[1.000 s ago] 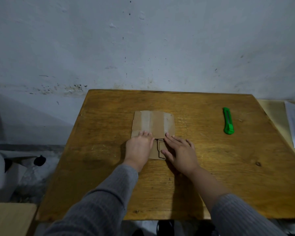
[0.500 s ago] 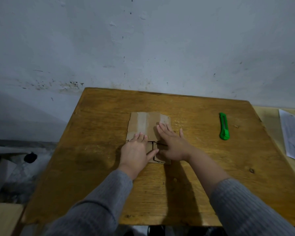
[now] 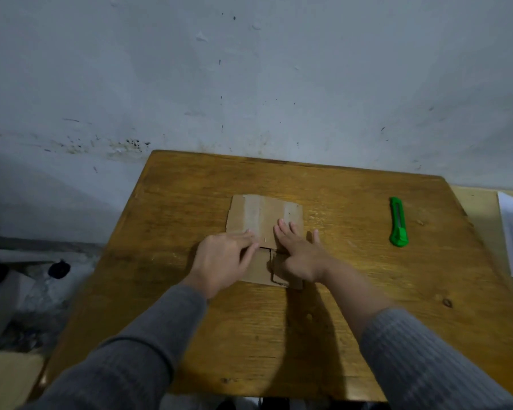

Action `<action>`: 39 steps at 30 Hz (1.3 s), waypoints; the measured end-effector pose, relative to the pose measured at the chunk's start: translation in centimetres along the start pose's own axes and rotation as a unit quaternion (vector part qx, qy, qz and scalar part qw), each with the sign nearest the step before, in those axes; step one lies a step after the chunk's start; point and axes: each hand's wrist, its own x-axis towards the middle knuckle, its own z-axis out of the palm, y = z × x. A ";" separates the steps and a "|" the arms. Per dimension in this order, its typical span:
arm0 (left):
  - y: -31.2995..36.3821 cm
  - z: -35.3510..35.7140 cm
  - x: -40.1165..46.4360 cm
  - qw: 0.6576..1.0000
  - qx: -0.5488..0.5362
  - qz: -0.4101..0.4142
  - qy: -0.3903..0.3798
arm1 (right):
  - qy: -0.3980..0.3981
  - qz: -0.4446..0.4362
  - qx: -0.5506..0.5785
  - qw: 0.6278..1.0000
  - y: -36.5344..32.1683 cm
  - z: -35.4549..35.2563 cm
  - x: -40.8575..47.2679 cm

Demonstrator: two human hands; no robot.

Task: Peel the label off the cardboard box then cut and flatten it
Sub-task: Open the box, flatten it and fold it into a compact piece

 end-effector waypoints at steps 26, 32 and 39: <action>-0.9 3.9 4.1 0.983 0.039 -0.048 -0.173 | 0.237 -0.010 -0.006 0.971 -0.6 2.1 3.7; -0.7 3.9 4.1 0.987 0.015 -0.054 -0.152 | 0.238 0.019 -0.013 0.971 -0.4 3.1 4.4; -0.8 4.3 4.1 0.986 0.041 -0.054 -0.149 | 0.211 0.046 -0.068 0.974 -0.7 3.4 4.9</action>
